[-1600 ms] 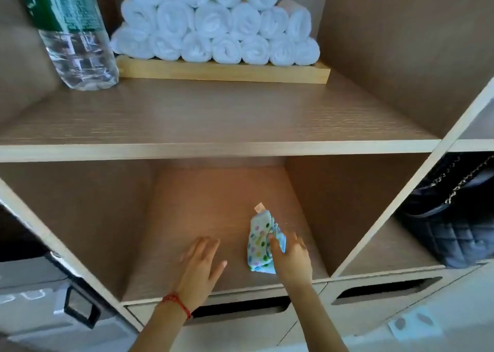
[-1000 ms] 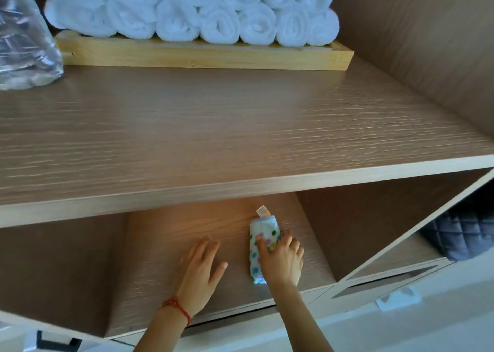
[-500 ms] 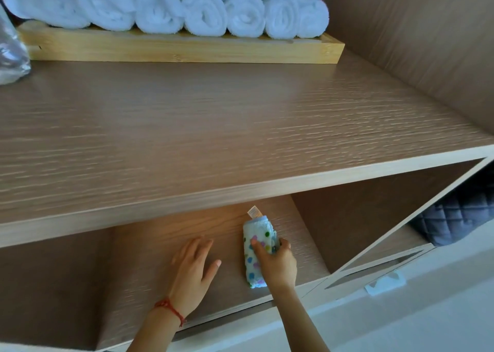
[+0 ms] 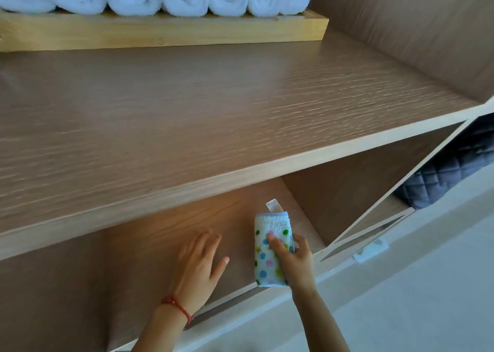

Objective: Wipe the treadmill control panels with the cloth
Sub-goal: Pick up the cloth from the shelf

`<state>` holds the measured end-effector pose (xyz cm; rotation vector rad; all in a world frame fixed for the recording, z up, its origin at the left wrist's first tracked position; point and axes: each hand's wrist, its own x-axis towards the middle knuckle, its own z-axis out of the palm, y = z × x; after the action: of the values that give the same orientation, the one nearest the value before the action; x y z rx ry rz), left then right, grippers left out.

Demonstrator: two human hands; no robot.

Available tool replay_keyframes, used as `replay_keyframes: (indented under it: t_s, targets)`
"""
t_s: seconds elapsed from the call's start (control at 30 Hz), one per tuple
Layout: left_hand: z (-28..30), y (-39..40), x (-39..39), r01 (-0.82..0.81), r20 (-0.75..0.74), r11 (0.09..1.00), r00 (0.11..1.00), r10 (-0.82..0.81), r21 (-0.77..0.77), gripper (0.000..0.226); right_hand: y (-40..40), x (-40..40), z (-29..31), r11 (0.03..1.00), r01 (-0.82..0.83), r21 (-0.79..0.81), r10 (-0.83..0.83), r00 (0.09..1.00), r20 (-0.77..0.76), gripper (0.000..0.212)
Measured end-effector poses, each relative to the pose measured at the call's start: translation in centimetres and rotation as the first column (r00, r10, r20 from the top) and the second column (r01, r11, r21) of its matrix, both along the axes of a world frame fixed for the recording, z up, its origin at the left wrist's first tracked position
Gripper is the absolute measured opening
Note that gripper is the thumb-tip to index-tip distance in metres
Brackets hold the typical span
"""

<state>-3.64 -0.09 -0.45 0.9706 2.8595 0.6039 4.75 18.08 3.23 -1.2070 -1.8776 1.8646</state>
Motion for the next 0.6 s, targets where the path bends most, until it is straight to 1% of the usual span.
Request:
replay_keyframes:
  t_s: [0.07, 0.1, 0.2, 0.37, 0.5, 0.6]
  targets:
    - [0.1, -0.1, 0.3, 0.042, 0.002, 0.999, 0.999, -0.042, -0.009, 0.067, -0.2, 1.2, -0.1, 0.999, 0.026, -0.035, -0.026, 1.000, -0.011, 0.039]
    - [0.3, 0.0, 0.5, 0.058, -0.009, 0.998, 0.998, -0.058, -0.003, 0.067, -0.3, 1.8, 0.0, 0.997, 0.044, -0.060, -0.045, 0.999, -0.018, 0.041]
    - [0.8, 0.4, 1.5, 0.102, -0.038, 0.994, 0.994, -0.101, 0.026, 0.066, -0.3, 4.4, 0.0, 0.988, 0.076, -0.131, -0.081, 0.996, -0.038, 0.038]
    - [1.0, 2.4, 4.8, 0.192, -0.038, 0.978, 0.981, -0.190, 0.081, 0.066, 0.1, 10.2, -1.0, 0.974, 0.159, -0.159, -0.167, 0.985, -0.035, 0.040]
    - [0.4, 4.8, 8.5, 0.310, -0.037, 0.951, 0.950, -0.310, 0.014, 0.067, 1.0, 16.1, -3.2, 0.950, 0.269, -0.160, -0.268, 0.963, 0.026, 0.047]
    - [-0.3, 7.2, 12.4, 0.410, -0.035, 0.911, 0.911, -0.412, -0.050, 0.068, 2.2, 21.3, -4.6, 0.915, 0.357, -0.187, -0.349, 0.934, 0.075, 0.039]
